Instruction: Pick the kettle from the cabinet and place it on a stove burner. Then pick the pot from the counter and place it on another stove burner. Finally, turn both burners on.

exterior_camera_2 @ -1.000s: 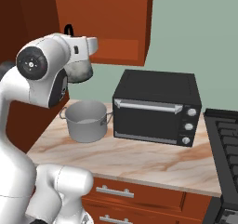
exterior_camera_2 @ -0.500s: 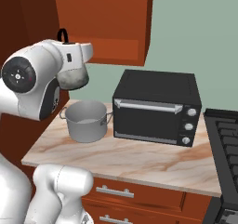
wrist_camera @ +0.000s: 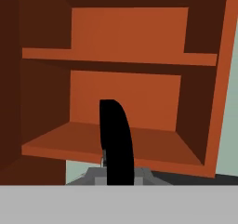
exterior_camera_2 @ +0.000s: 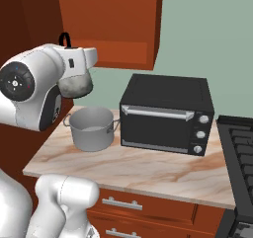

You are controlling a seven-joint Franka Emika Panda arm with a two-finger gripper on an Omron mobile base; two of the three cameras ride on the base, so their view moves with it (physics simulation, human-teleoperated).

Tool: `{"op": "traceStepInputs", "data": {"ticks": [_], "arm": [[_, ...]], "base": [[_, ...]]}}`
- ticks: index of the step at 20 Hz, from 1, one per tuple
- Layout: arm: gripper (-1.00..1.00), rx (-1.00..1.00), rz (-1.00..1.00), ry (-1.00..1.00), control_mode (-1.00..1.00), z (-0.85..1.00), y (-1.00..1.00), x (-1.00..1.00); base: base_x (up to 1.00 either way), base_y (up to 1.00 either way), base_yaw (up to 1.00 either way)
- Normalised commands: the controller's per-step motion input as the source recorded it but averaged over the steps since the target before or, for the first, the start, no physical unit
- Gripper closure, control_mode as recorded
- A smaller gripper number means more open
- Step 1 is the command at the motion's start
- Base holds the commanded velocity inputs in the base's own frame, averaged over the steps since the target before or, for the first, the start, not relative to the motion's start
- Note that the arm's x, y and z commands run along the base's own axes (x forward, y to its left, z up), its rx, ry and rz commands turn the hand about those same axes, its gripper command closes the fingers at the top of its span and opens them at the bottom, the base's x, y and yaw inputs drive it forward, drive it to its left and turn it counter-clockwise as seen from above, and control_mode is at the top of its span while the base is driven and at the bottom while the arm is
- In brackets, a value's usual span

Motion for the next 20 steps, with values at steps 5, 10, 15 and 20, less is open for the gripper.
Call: {"op": "traceStepInputs", "data": {"ticks": [5,10,15,20], "arm": [[1.00,0.00,0.00,-0.04,-1.00,0.00,0.00,-0.09],[1.00,0.00,0.00,-0.02,1.00,0.00,0.00,-0.07],[1.00,0.00,0.00,0.00,1.00,0.00,0.00,0.00],[1.00,0.00,0.00,0.00,1.00,0.00,0.00,0.00]], "base": [[0.00,0.00,0.00],[-0.33,-0.13,-0.07],[-0.42,-0.32,-0.11],[-0.17,-0.41,-0.12]]}}
